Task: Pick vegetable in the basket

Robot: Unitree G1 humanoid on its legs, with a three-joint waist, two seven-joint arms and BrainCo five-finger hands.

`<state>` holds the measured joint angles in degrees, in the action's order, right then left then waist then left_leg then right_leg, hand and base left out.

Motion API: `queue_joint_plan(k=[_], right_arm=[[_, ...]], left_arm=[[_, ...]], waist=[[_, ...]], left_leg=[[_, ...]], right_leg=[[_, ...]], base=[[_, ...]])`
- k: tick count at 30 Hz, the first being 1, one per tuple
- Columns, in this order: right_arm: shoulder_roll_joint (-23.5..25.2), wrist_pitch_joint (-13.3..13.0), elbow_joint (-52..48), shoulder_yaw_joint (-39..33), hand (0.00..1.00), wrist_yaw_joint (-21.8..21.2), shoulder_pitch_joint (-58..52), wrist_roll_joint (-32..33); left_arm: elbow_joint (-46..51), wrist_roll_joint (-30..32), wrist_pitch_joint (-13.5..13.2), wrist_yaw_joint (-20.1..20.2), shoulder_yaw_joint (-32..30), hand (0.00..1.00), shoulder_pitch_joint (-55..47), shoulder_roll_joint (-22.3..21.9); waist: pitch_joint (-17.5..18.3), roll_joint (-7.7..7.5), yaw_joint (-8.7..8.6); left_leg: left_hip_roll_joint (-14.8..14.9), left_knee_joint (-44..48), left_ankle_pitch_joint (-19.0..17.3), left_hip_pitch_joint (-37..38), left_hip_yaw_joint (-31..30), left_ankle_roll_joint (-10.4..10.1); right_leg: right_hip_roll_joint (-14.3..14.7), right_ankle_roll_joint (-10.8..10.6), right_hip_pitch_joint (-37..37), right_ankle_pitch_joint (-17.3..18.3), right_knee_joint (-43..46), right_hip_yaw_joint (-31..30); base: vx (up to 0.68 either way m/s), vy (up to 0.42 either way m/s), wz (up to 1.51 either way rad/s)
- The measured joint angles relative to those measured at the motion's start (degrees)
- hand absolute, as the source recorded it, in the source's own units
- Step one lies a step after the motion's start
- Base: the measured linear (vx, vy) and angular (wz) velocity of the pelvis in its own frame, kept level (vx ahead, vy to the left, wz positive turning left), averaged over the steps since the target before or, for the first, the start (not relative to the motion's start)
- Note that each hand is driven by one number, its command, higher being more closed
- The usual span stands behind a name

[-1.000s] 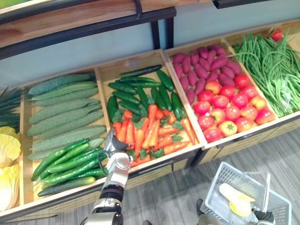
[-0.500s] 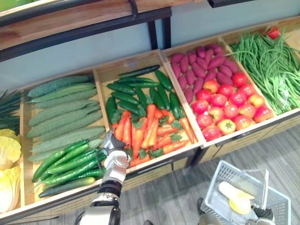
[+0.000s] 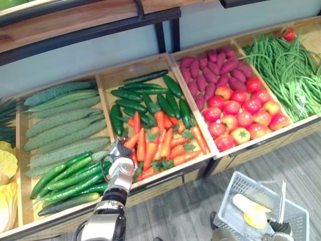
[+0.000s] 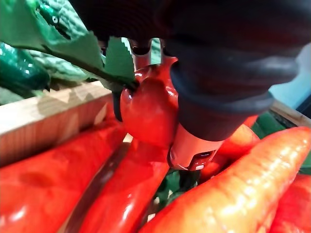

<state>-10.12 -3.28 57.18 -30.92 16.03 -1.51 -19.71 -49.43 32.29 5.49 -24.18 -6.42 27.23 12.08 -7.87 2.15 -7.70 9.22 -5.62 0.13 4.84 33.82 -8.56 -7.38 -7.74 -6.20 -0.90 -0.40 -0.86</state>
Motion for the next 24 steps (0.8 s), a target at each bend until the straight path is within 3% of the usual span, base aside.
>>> queue_joint_plan(k=[11, 19, 24], right_arm=[[0.0, 0.0, -0.01, -0.01, 1.0, -0.02, -0.14, -0.01], [0.0, 0.0, -0.03, -0.29, 1.0, -0.03, -1.12, -0.02], [0.0, 0.0, -0.18, -0.5, 1.0, -0.2, -1.15, -0.05]], left_arm=[[2.47, -0.03, 1.19, 0.87, 0.53, 1.0, 0.04, -0.13], [16.88, 0.64, 1.44, 0.89, 0.55, 1.0, -0.89, -0.03], [23.32, 5.12, 1.51, 1.0, 0.57, 1.0, -3.43, 1.61]], waist=[[-0.3, 0.03, -0.07], [-0.17, 0.22, 0.24], [-0.12, 0.25, 0.4]], left_leg=[[0.08, 0.0, 0.03, 0.3, -1.54, 0.03], [0.0, 0.0, 0.22, 0.27, -3.26, 0.3], [-0.16, 0.0, 0.52, 0.17, -4.35, 0.71]], right_leg=[[-0.08, 0.0, 0.89, 0.01, 0.18, 1.29], [-0.47, 0.03, 1.67, 0.05, 0.82, 3.62], [-0.71, 0.35, 1.76, 0.29, 1.57, 4.43]], base=[[-0.02, -0.032, 0.04], [-0.02, -0.024, 0.11], [-0.04, -0.017, 0.08]])
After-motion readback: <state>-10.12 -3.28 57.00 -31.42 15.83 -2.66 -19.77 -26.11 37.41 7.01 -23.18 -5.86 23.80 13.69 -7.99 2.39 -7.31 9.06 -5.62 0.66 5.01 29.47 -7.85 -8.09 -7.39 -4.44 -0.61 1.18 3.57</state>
